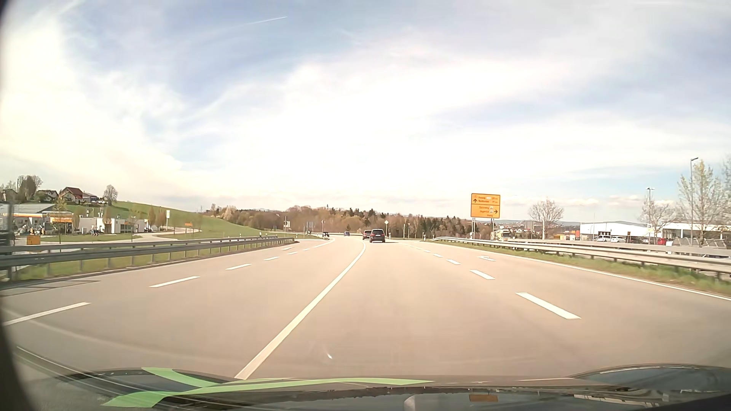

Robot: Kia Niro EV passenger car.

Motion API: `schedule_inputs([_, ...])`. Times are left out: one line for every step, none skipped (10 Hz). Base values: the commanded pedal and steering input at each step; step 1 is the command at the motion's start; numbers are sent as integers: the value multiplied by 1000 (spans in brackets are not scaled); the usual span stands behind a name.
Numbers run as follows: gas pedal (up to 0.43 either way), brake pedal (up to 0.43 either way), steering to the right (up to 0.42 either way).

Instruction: Follow the waypoints while adhering to traffic rules and regulations

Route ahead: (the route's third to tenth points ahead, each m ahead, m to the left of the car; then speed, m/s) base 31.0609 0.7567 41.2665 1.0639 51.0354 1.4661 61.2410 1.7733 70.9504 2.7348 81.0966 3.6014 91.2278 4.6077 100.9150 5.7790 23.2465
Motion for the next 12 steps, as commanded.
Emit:
schedule_inputs([110,0,-3])
schedule_inputs([110,0,-3])
schedule_inputs([110,0,-3])
schedule_inputs([110,0,-3])
schedule_inputs([110,0,-4])
schedule_inputs([110,0,-4])
schedule_inputs([110,0,-4])
schedule_inputs([110,0,-5])
schedule_inputs([110,0,-5])
schedule_inputs([110,0,-6])
schedule_inputs([110,0,-8])
schedule_inputs([110,0,-8])
